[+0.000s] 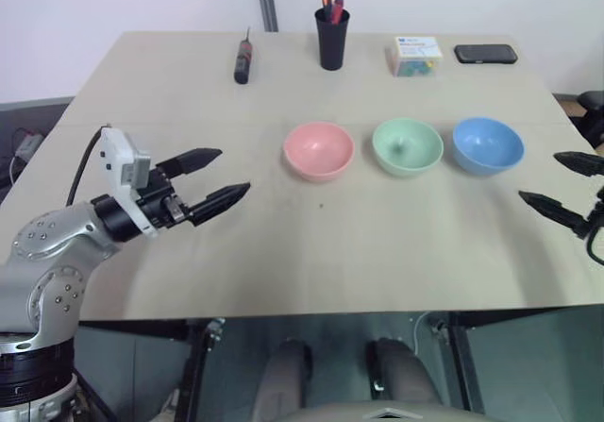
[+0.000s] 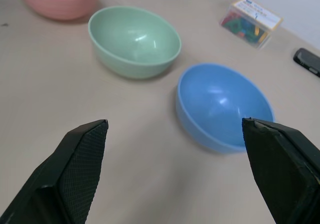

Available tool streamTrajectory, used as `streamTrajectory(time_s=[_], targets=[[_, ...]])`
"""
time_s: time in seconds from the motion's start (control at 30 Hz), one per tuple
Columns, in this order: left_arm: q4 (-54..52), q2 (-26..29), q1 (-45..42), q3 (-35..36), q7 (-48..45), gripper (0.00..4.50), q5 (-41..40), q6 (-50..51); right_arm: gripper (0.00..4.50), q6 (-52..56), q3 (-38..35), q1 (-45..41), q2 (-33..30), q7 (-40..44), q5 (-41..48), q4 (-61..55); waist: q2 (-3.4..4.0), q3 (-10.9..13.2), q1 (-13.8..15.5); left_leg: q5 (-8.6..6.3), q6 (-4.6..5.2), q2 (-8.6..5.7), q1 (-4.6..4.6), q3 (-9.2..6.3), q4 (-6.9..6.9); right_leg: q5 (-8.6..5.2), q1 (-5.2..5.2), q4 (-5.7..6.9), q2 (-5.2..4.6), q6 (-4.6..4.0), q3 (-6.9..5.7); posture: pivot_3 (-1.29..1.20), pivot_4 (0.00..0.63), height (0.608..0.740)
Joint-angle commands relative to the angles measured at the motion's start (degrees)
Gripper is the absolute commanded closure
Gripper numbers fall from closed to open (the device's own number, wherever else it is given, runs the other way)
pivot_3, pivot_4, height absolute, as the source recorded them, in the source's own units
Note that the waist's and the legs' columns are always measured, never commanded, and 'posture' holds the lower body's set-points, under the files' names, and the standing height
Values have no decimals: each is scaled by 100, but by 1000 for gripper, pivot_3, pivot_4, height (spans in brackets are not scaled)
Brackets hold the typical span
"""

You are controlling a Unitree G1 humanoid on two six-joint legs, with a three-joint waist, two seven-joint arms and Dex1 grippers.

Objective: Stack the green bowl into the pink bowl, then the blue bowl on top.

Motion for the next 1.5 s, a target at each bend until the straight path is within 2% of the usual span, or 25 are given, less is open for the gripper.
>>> streamTrajectory(time_s=[0.03, 0.13, 0.27, 0.43, 0.57, 0.73, 0.87, 1.0, 1.07, 1.2, 1.33, 1.43, 1.5], targets=[[-351, -145, -51, -125, 223, 62, 57, -66, 0, -45, 420, -356, 174, -252, -82, -355, 0, 0, 5, 0, 0, 0, 0, 0, 0, 0, 0, 0, 0, 0, 0, 0, 150, 740], [-476, -284, -63, -287, 477, 62, 280, -166, 0, 109, 801, -594, 446, -305, 96, -568, 0, 0, 13, 0, 0, 0, -4, -2, 0, 0, 0, -1, 0, 0, -1, 0, 150, 740], [-616, -295, -141, -613, 707, 62, 669, -216, 0, -66, 1449, -1019, 810, -326, -93, -619, -1, 0, 13, 0, 0, -1, -3, -5, 0, 1, 0, -1, 0, 0, -3, 0, 150, 740], [-594, -501, -73, -693, 623, 62, 760, -495, 0, -369, 2346, -1582, 1146, -391, -689, -510, 0, 0, 15, 0, 0, -1, -5, -6, 1, 1, -2, 0, -1, -1, -5, 0, 150, 740], [-583, -376, 16, -694, 439, 62, 964, -709, 0, -438, 2743, -1777, 1316, -515, -1090, -606, 1, 1, 10, 0, 0, -1, -6, -8, 1, 1, -4, 0, 0, -1, -6, 0, 150, 740], [-576, -128, -61, -835, 413, 62, 1264, -616, 0, -567, 3178, -2030, 1737, -427, -1133, -676, 0, 1, 27, 0, 0, -3, -11, -14, 2, 1, -3, 0, -2, -1, -13, 0, 150, 740], [-541, -88, 79, -607, 181, 62, 1031, -607, 0, -1098, 3942, -2645, 2196, -293, -1737, -123, 1, 2, -45, 0, -1, 1, -4, -15, 2, 1, -11, 15, 2, -2, -1, 0, 150, 740], [-515, -25, 472, 11, -390, 62, 284, -425, 0, -1820, 4721, -3673, 2748, -290, -2612, 1160, -1, 4, -75, 1, -1, 1, -5, -11, 2, 1, -16, 20, 0, -3, -2, 0, 150, 740], [-483, 36, 702, 282, -725, 62, -18, -376, 0, -2016, 4860, -4009, 2987, -334, -2792, 1670, -3, 5, -116, 1, -1, 1, -7, -12, 2, 1, -19, 22, -1, -3, -2, 0, 150, 740], [-387, 127, 1203, 775, -992, 62, 61, -574, 0, -2807, 5069, -4559, 3231, -310, -3224, 2816, 1, 8, -129, 1, -2, 2, -13, -16, 1, 0, -35, 34, -1, -5, 4, 0, 150, 740], [-596, 60, 1207, 813, -726, 62, 132, -581, 0, -3138, 4917, -4667, 3333, -237, -3152, 3176, -4, 9, -65, 1, -2, -2, -18, -15, 0, 0, -32, 27, -8, -5, -5, 0, 150, 740], [-816, 87, 1024, 583, -249, 62, 305, -398, 0, -2069, 4287, -4136, 3257, 469, -1661, 2076, -3, 9, -47, 1, -2, -2, -18, -30, 0, 1, -32, 33, -9, -5, -5, 0, 150, 740], [-897, 161, 807, 405, -104, 62, 324, -308, 0, -1422, 3901, -3628, 2947, 642, -963, 1152, -3, 10, -11, 1, -2, 0, -18, -31, 0, 1, -33, 34, -8, -5, -3, 0, 150, 740]])
